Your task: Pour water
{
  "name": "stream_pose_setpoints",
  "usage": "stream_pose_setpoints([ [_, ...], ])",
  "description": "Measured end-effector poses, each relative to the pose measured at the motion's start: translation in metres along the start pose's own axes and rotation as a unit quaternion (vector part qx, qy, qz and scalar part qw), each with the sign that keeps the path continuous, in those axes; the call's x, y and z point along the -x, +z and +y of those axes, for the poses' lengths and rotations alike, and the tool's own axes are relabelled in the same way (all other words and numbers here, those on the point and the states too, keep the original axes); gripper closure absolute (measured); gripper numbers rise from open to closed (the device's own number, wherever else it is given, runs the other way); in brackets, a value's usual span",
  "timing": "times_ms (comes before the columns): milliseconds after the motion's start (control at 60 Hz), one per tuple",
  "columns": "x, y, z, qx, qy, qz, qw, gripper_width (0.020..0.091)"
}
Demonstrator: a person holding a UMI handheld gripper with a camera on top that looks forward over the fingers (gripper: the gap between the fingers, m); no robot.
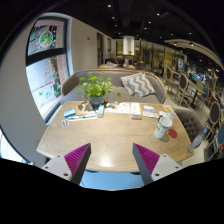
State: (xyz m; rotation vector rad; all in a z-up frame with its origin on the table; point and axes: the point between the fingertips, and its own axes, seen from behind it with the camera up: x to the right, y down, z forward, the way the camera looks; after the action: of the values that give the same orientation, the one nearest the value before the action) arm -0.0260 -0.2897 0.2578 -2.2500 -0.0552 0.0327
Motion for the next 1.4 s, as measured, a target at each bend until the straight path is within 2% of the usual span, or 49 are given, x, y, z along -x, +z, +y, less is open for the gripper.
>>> stream_pose_setpoints([
  [150,-0.031,0.007,0.01,0.004,0.014,0.007,1.0,0.0246],
  [450,-0.187,0.006,0.047,0.012,0.028,0.019,0.999,0.0248],
  [817,-0.394,0.042,0.121,0.018,0.033,0.048,0.998,0.0252],
  [1067,-0.52,0.086,0.141,-0.021,0.046,0.081,0.995,0.025],
  [1400,-0.586,0.161,0.12,-0.066,0.06,0.107,0.99,0.026],
])
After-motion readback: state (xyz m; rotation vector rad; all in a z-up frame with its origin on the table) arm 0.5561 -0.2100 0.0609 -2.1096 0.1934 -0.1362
